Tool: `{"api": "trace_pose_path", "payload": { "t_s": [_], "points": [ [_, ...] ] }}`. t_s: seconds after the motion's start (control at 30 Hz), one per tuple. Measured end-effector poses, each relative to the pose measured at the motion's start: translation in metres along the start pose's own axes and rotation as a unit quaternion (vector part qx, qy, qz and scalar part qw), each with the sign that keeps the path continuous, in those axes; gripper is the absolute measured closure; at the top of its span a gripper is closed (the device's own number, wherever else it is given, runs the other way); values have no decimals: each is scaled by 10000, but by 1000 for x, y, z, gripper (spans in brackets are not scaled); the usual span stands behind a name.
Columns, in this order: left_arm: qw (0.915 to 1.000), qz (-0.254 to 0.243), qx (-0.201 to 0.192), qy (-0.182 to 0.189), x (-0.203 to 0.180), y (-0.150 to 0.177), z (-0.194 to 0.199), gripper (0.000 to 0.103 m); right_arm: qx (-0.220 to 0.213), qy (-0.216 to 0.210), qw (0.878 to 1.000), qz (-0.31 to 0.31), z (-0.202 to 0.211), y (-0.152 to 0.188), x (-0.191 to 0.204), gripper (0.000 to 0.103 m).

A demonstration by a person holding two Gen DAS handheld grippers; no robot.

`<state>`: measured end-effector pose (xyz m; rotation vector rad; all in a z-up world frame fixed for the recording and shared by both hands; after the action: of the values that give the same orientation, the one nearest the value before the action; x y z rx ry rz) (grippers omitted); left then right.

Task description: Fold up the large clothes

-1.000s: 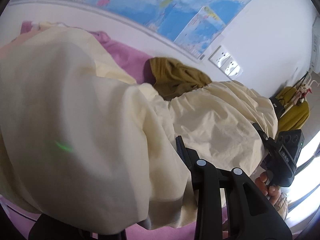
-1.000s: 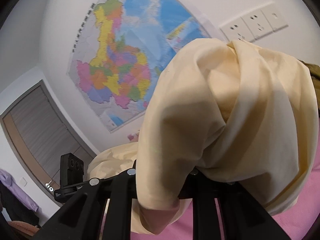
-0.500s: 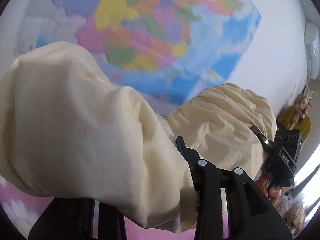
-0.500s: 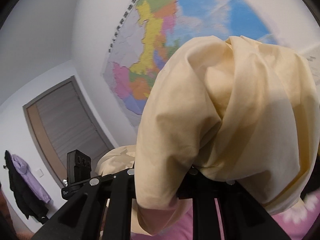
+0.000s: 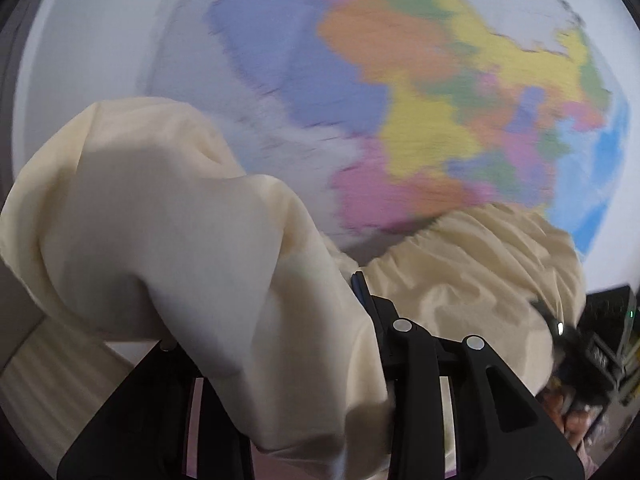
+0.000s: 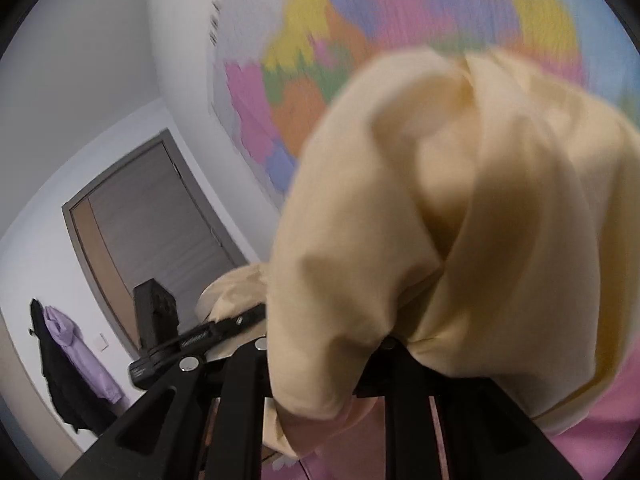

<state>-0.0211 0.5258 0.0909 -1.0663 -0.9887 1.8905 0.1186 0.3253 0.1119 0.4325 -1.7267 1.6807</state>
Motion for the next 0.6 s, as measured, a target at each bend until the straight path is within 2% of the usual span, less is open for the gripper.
{"api": "trace_pose_path", "payload": {
  "t_s": [0.07, 0.1, 0.17, 0.2, 0.23, 0.3, 0.33, 0.4, 0.53, 0.6],
  "points": [
    [9991, 112, 180, -364, 40, 28, -28, 72, 344, 131, 9993, -91, -21, 35, -19, 87],
    [9974, 286, 451, -478, 63, 51, -44, 72, 758, 203, 9965, -305, -36, 69, -36, 87],
    [9893, 528, 1005, -913, 108, 98, -71, 73, 1260, 440, 9891, -621, -47, 113, -61, 86],
    [9849, 626, 1150, -1130, 127, 117, -78, 73, 1471, 500, 9843, -841, -49, 138, -76, 85],
    [9826, 921, 1171, -1109, 145, 130, -79, 69, 1527, 539, 9816, -1013, -45, 150, -84, 81],
    [9795, 1472, 1142, -763, 159, 136, -75, 68, 1632, 545, 9749, -1413, -35, 162, -93, 66],
    [9789, 1532, 1141, -723, 161, 135, -73, 68, 1705, 552, 9732, -1438, -29, 165, -92, 63],
    [9810, 1322, 1148, -835, 157, 130, -73, 68, 1826, 650, 9737, -1195, -14, 167, -83, 44],
    [9777, 1073, 1350, -1200, 149, 126, -74, 61, 2013, 883, 9724, -785, 31, 157, -70, 38],
    [9770, 896, 1397, -1339, 144, 126, -70, 57, 1930, 1026, 9749, -424, 59, 147, -63, 41]
  ]
}}
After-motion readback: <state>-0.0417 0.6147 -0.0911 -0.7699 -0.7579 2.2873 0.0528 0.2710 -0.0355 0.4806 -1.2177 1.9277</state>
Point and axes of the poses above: each gripper's, at about its wrist camera, not at the fingertips, and z roughly against the way its jaws point, x to its left, y to its underside, the point moved 7 cm from there along -z, roughly the way its jaws point, and after that the axes turned 4 degrees about -x, right-handed, at the moved point
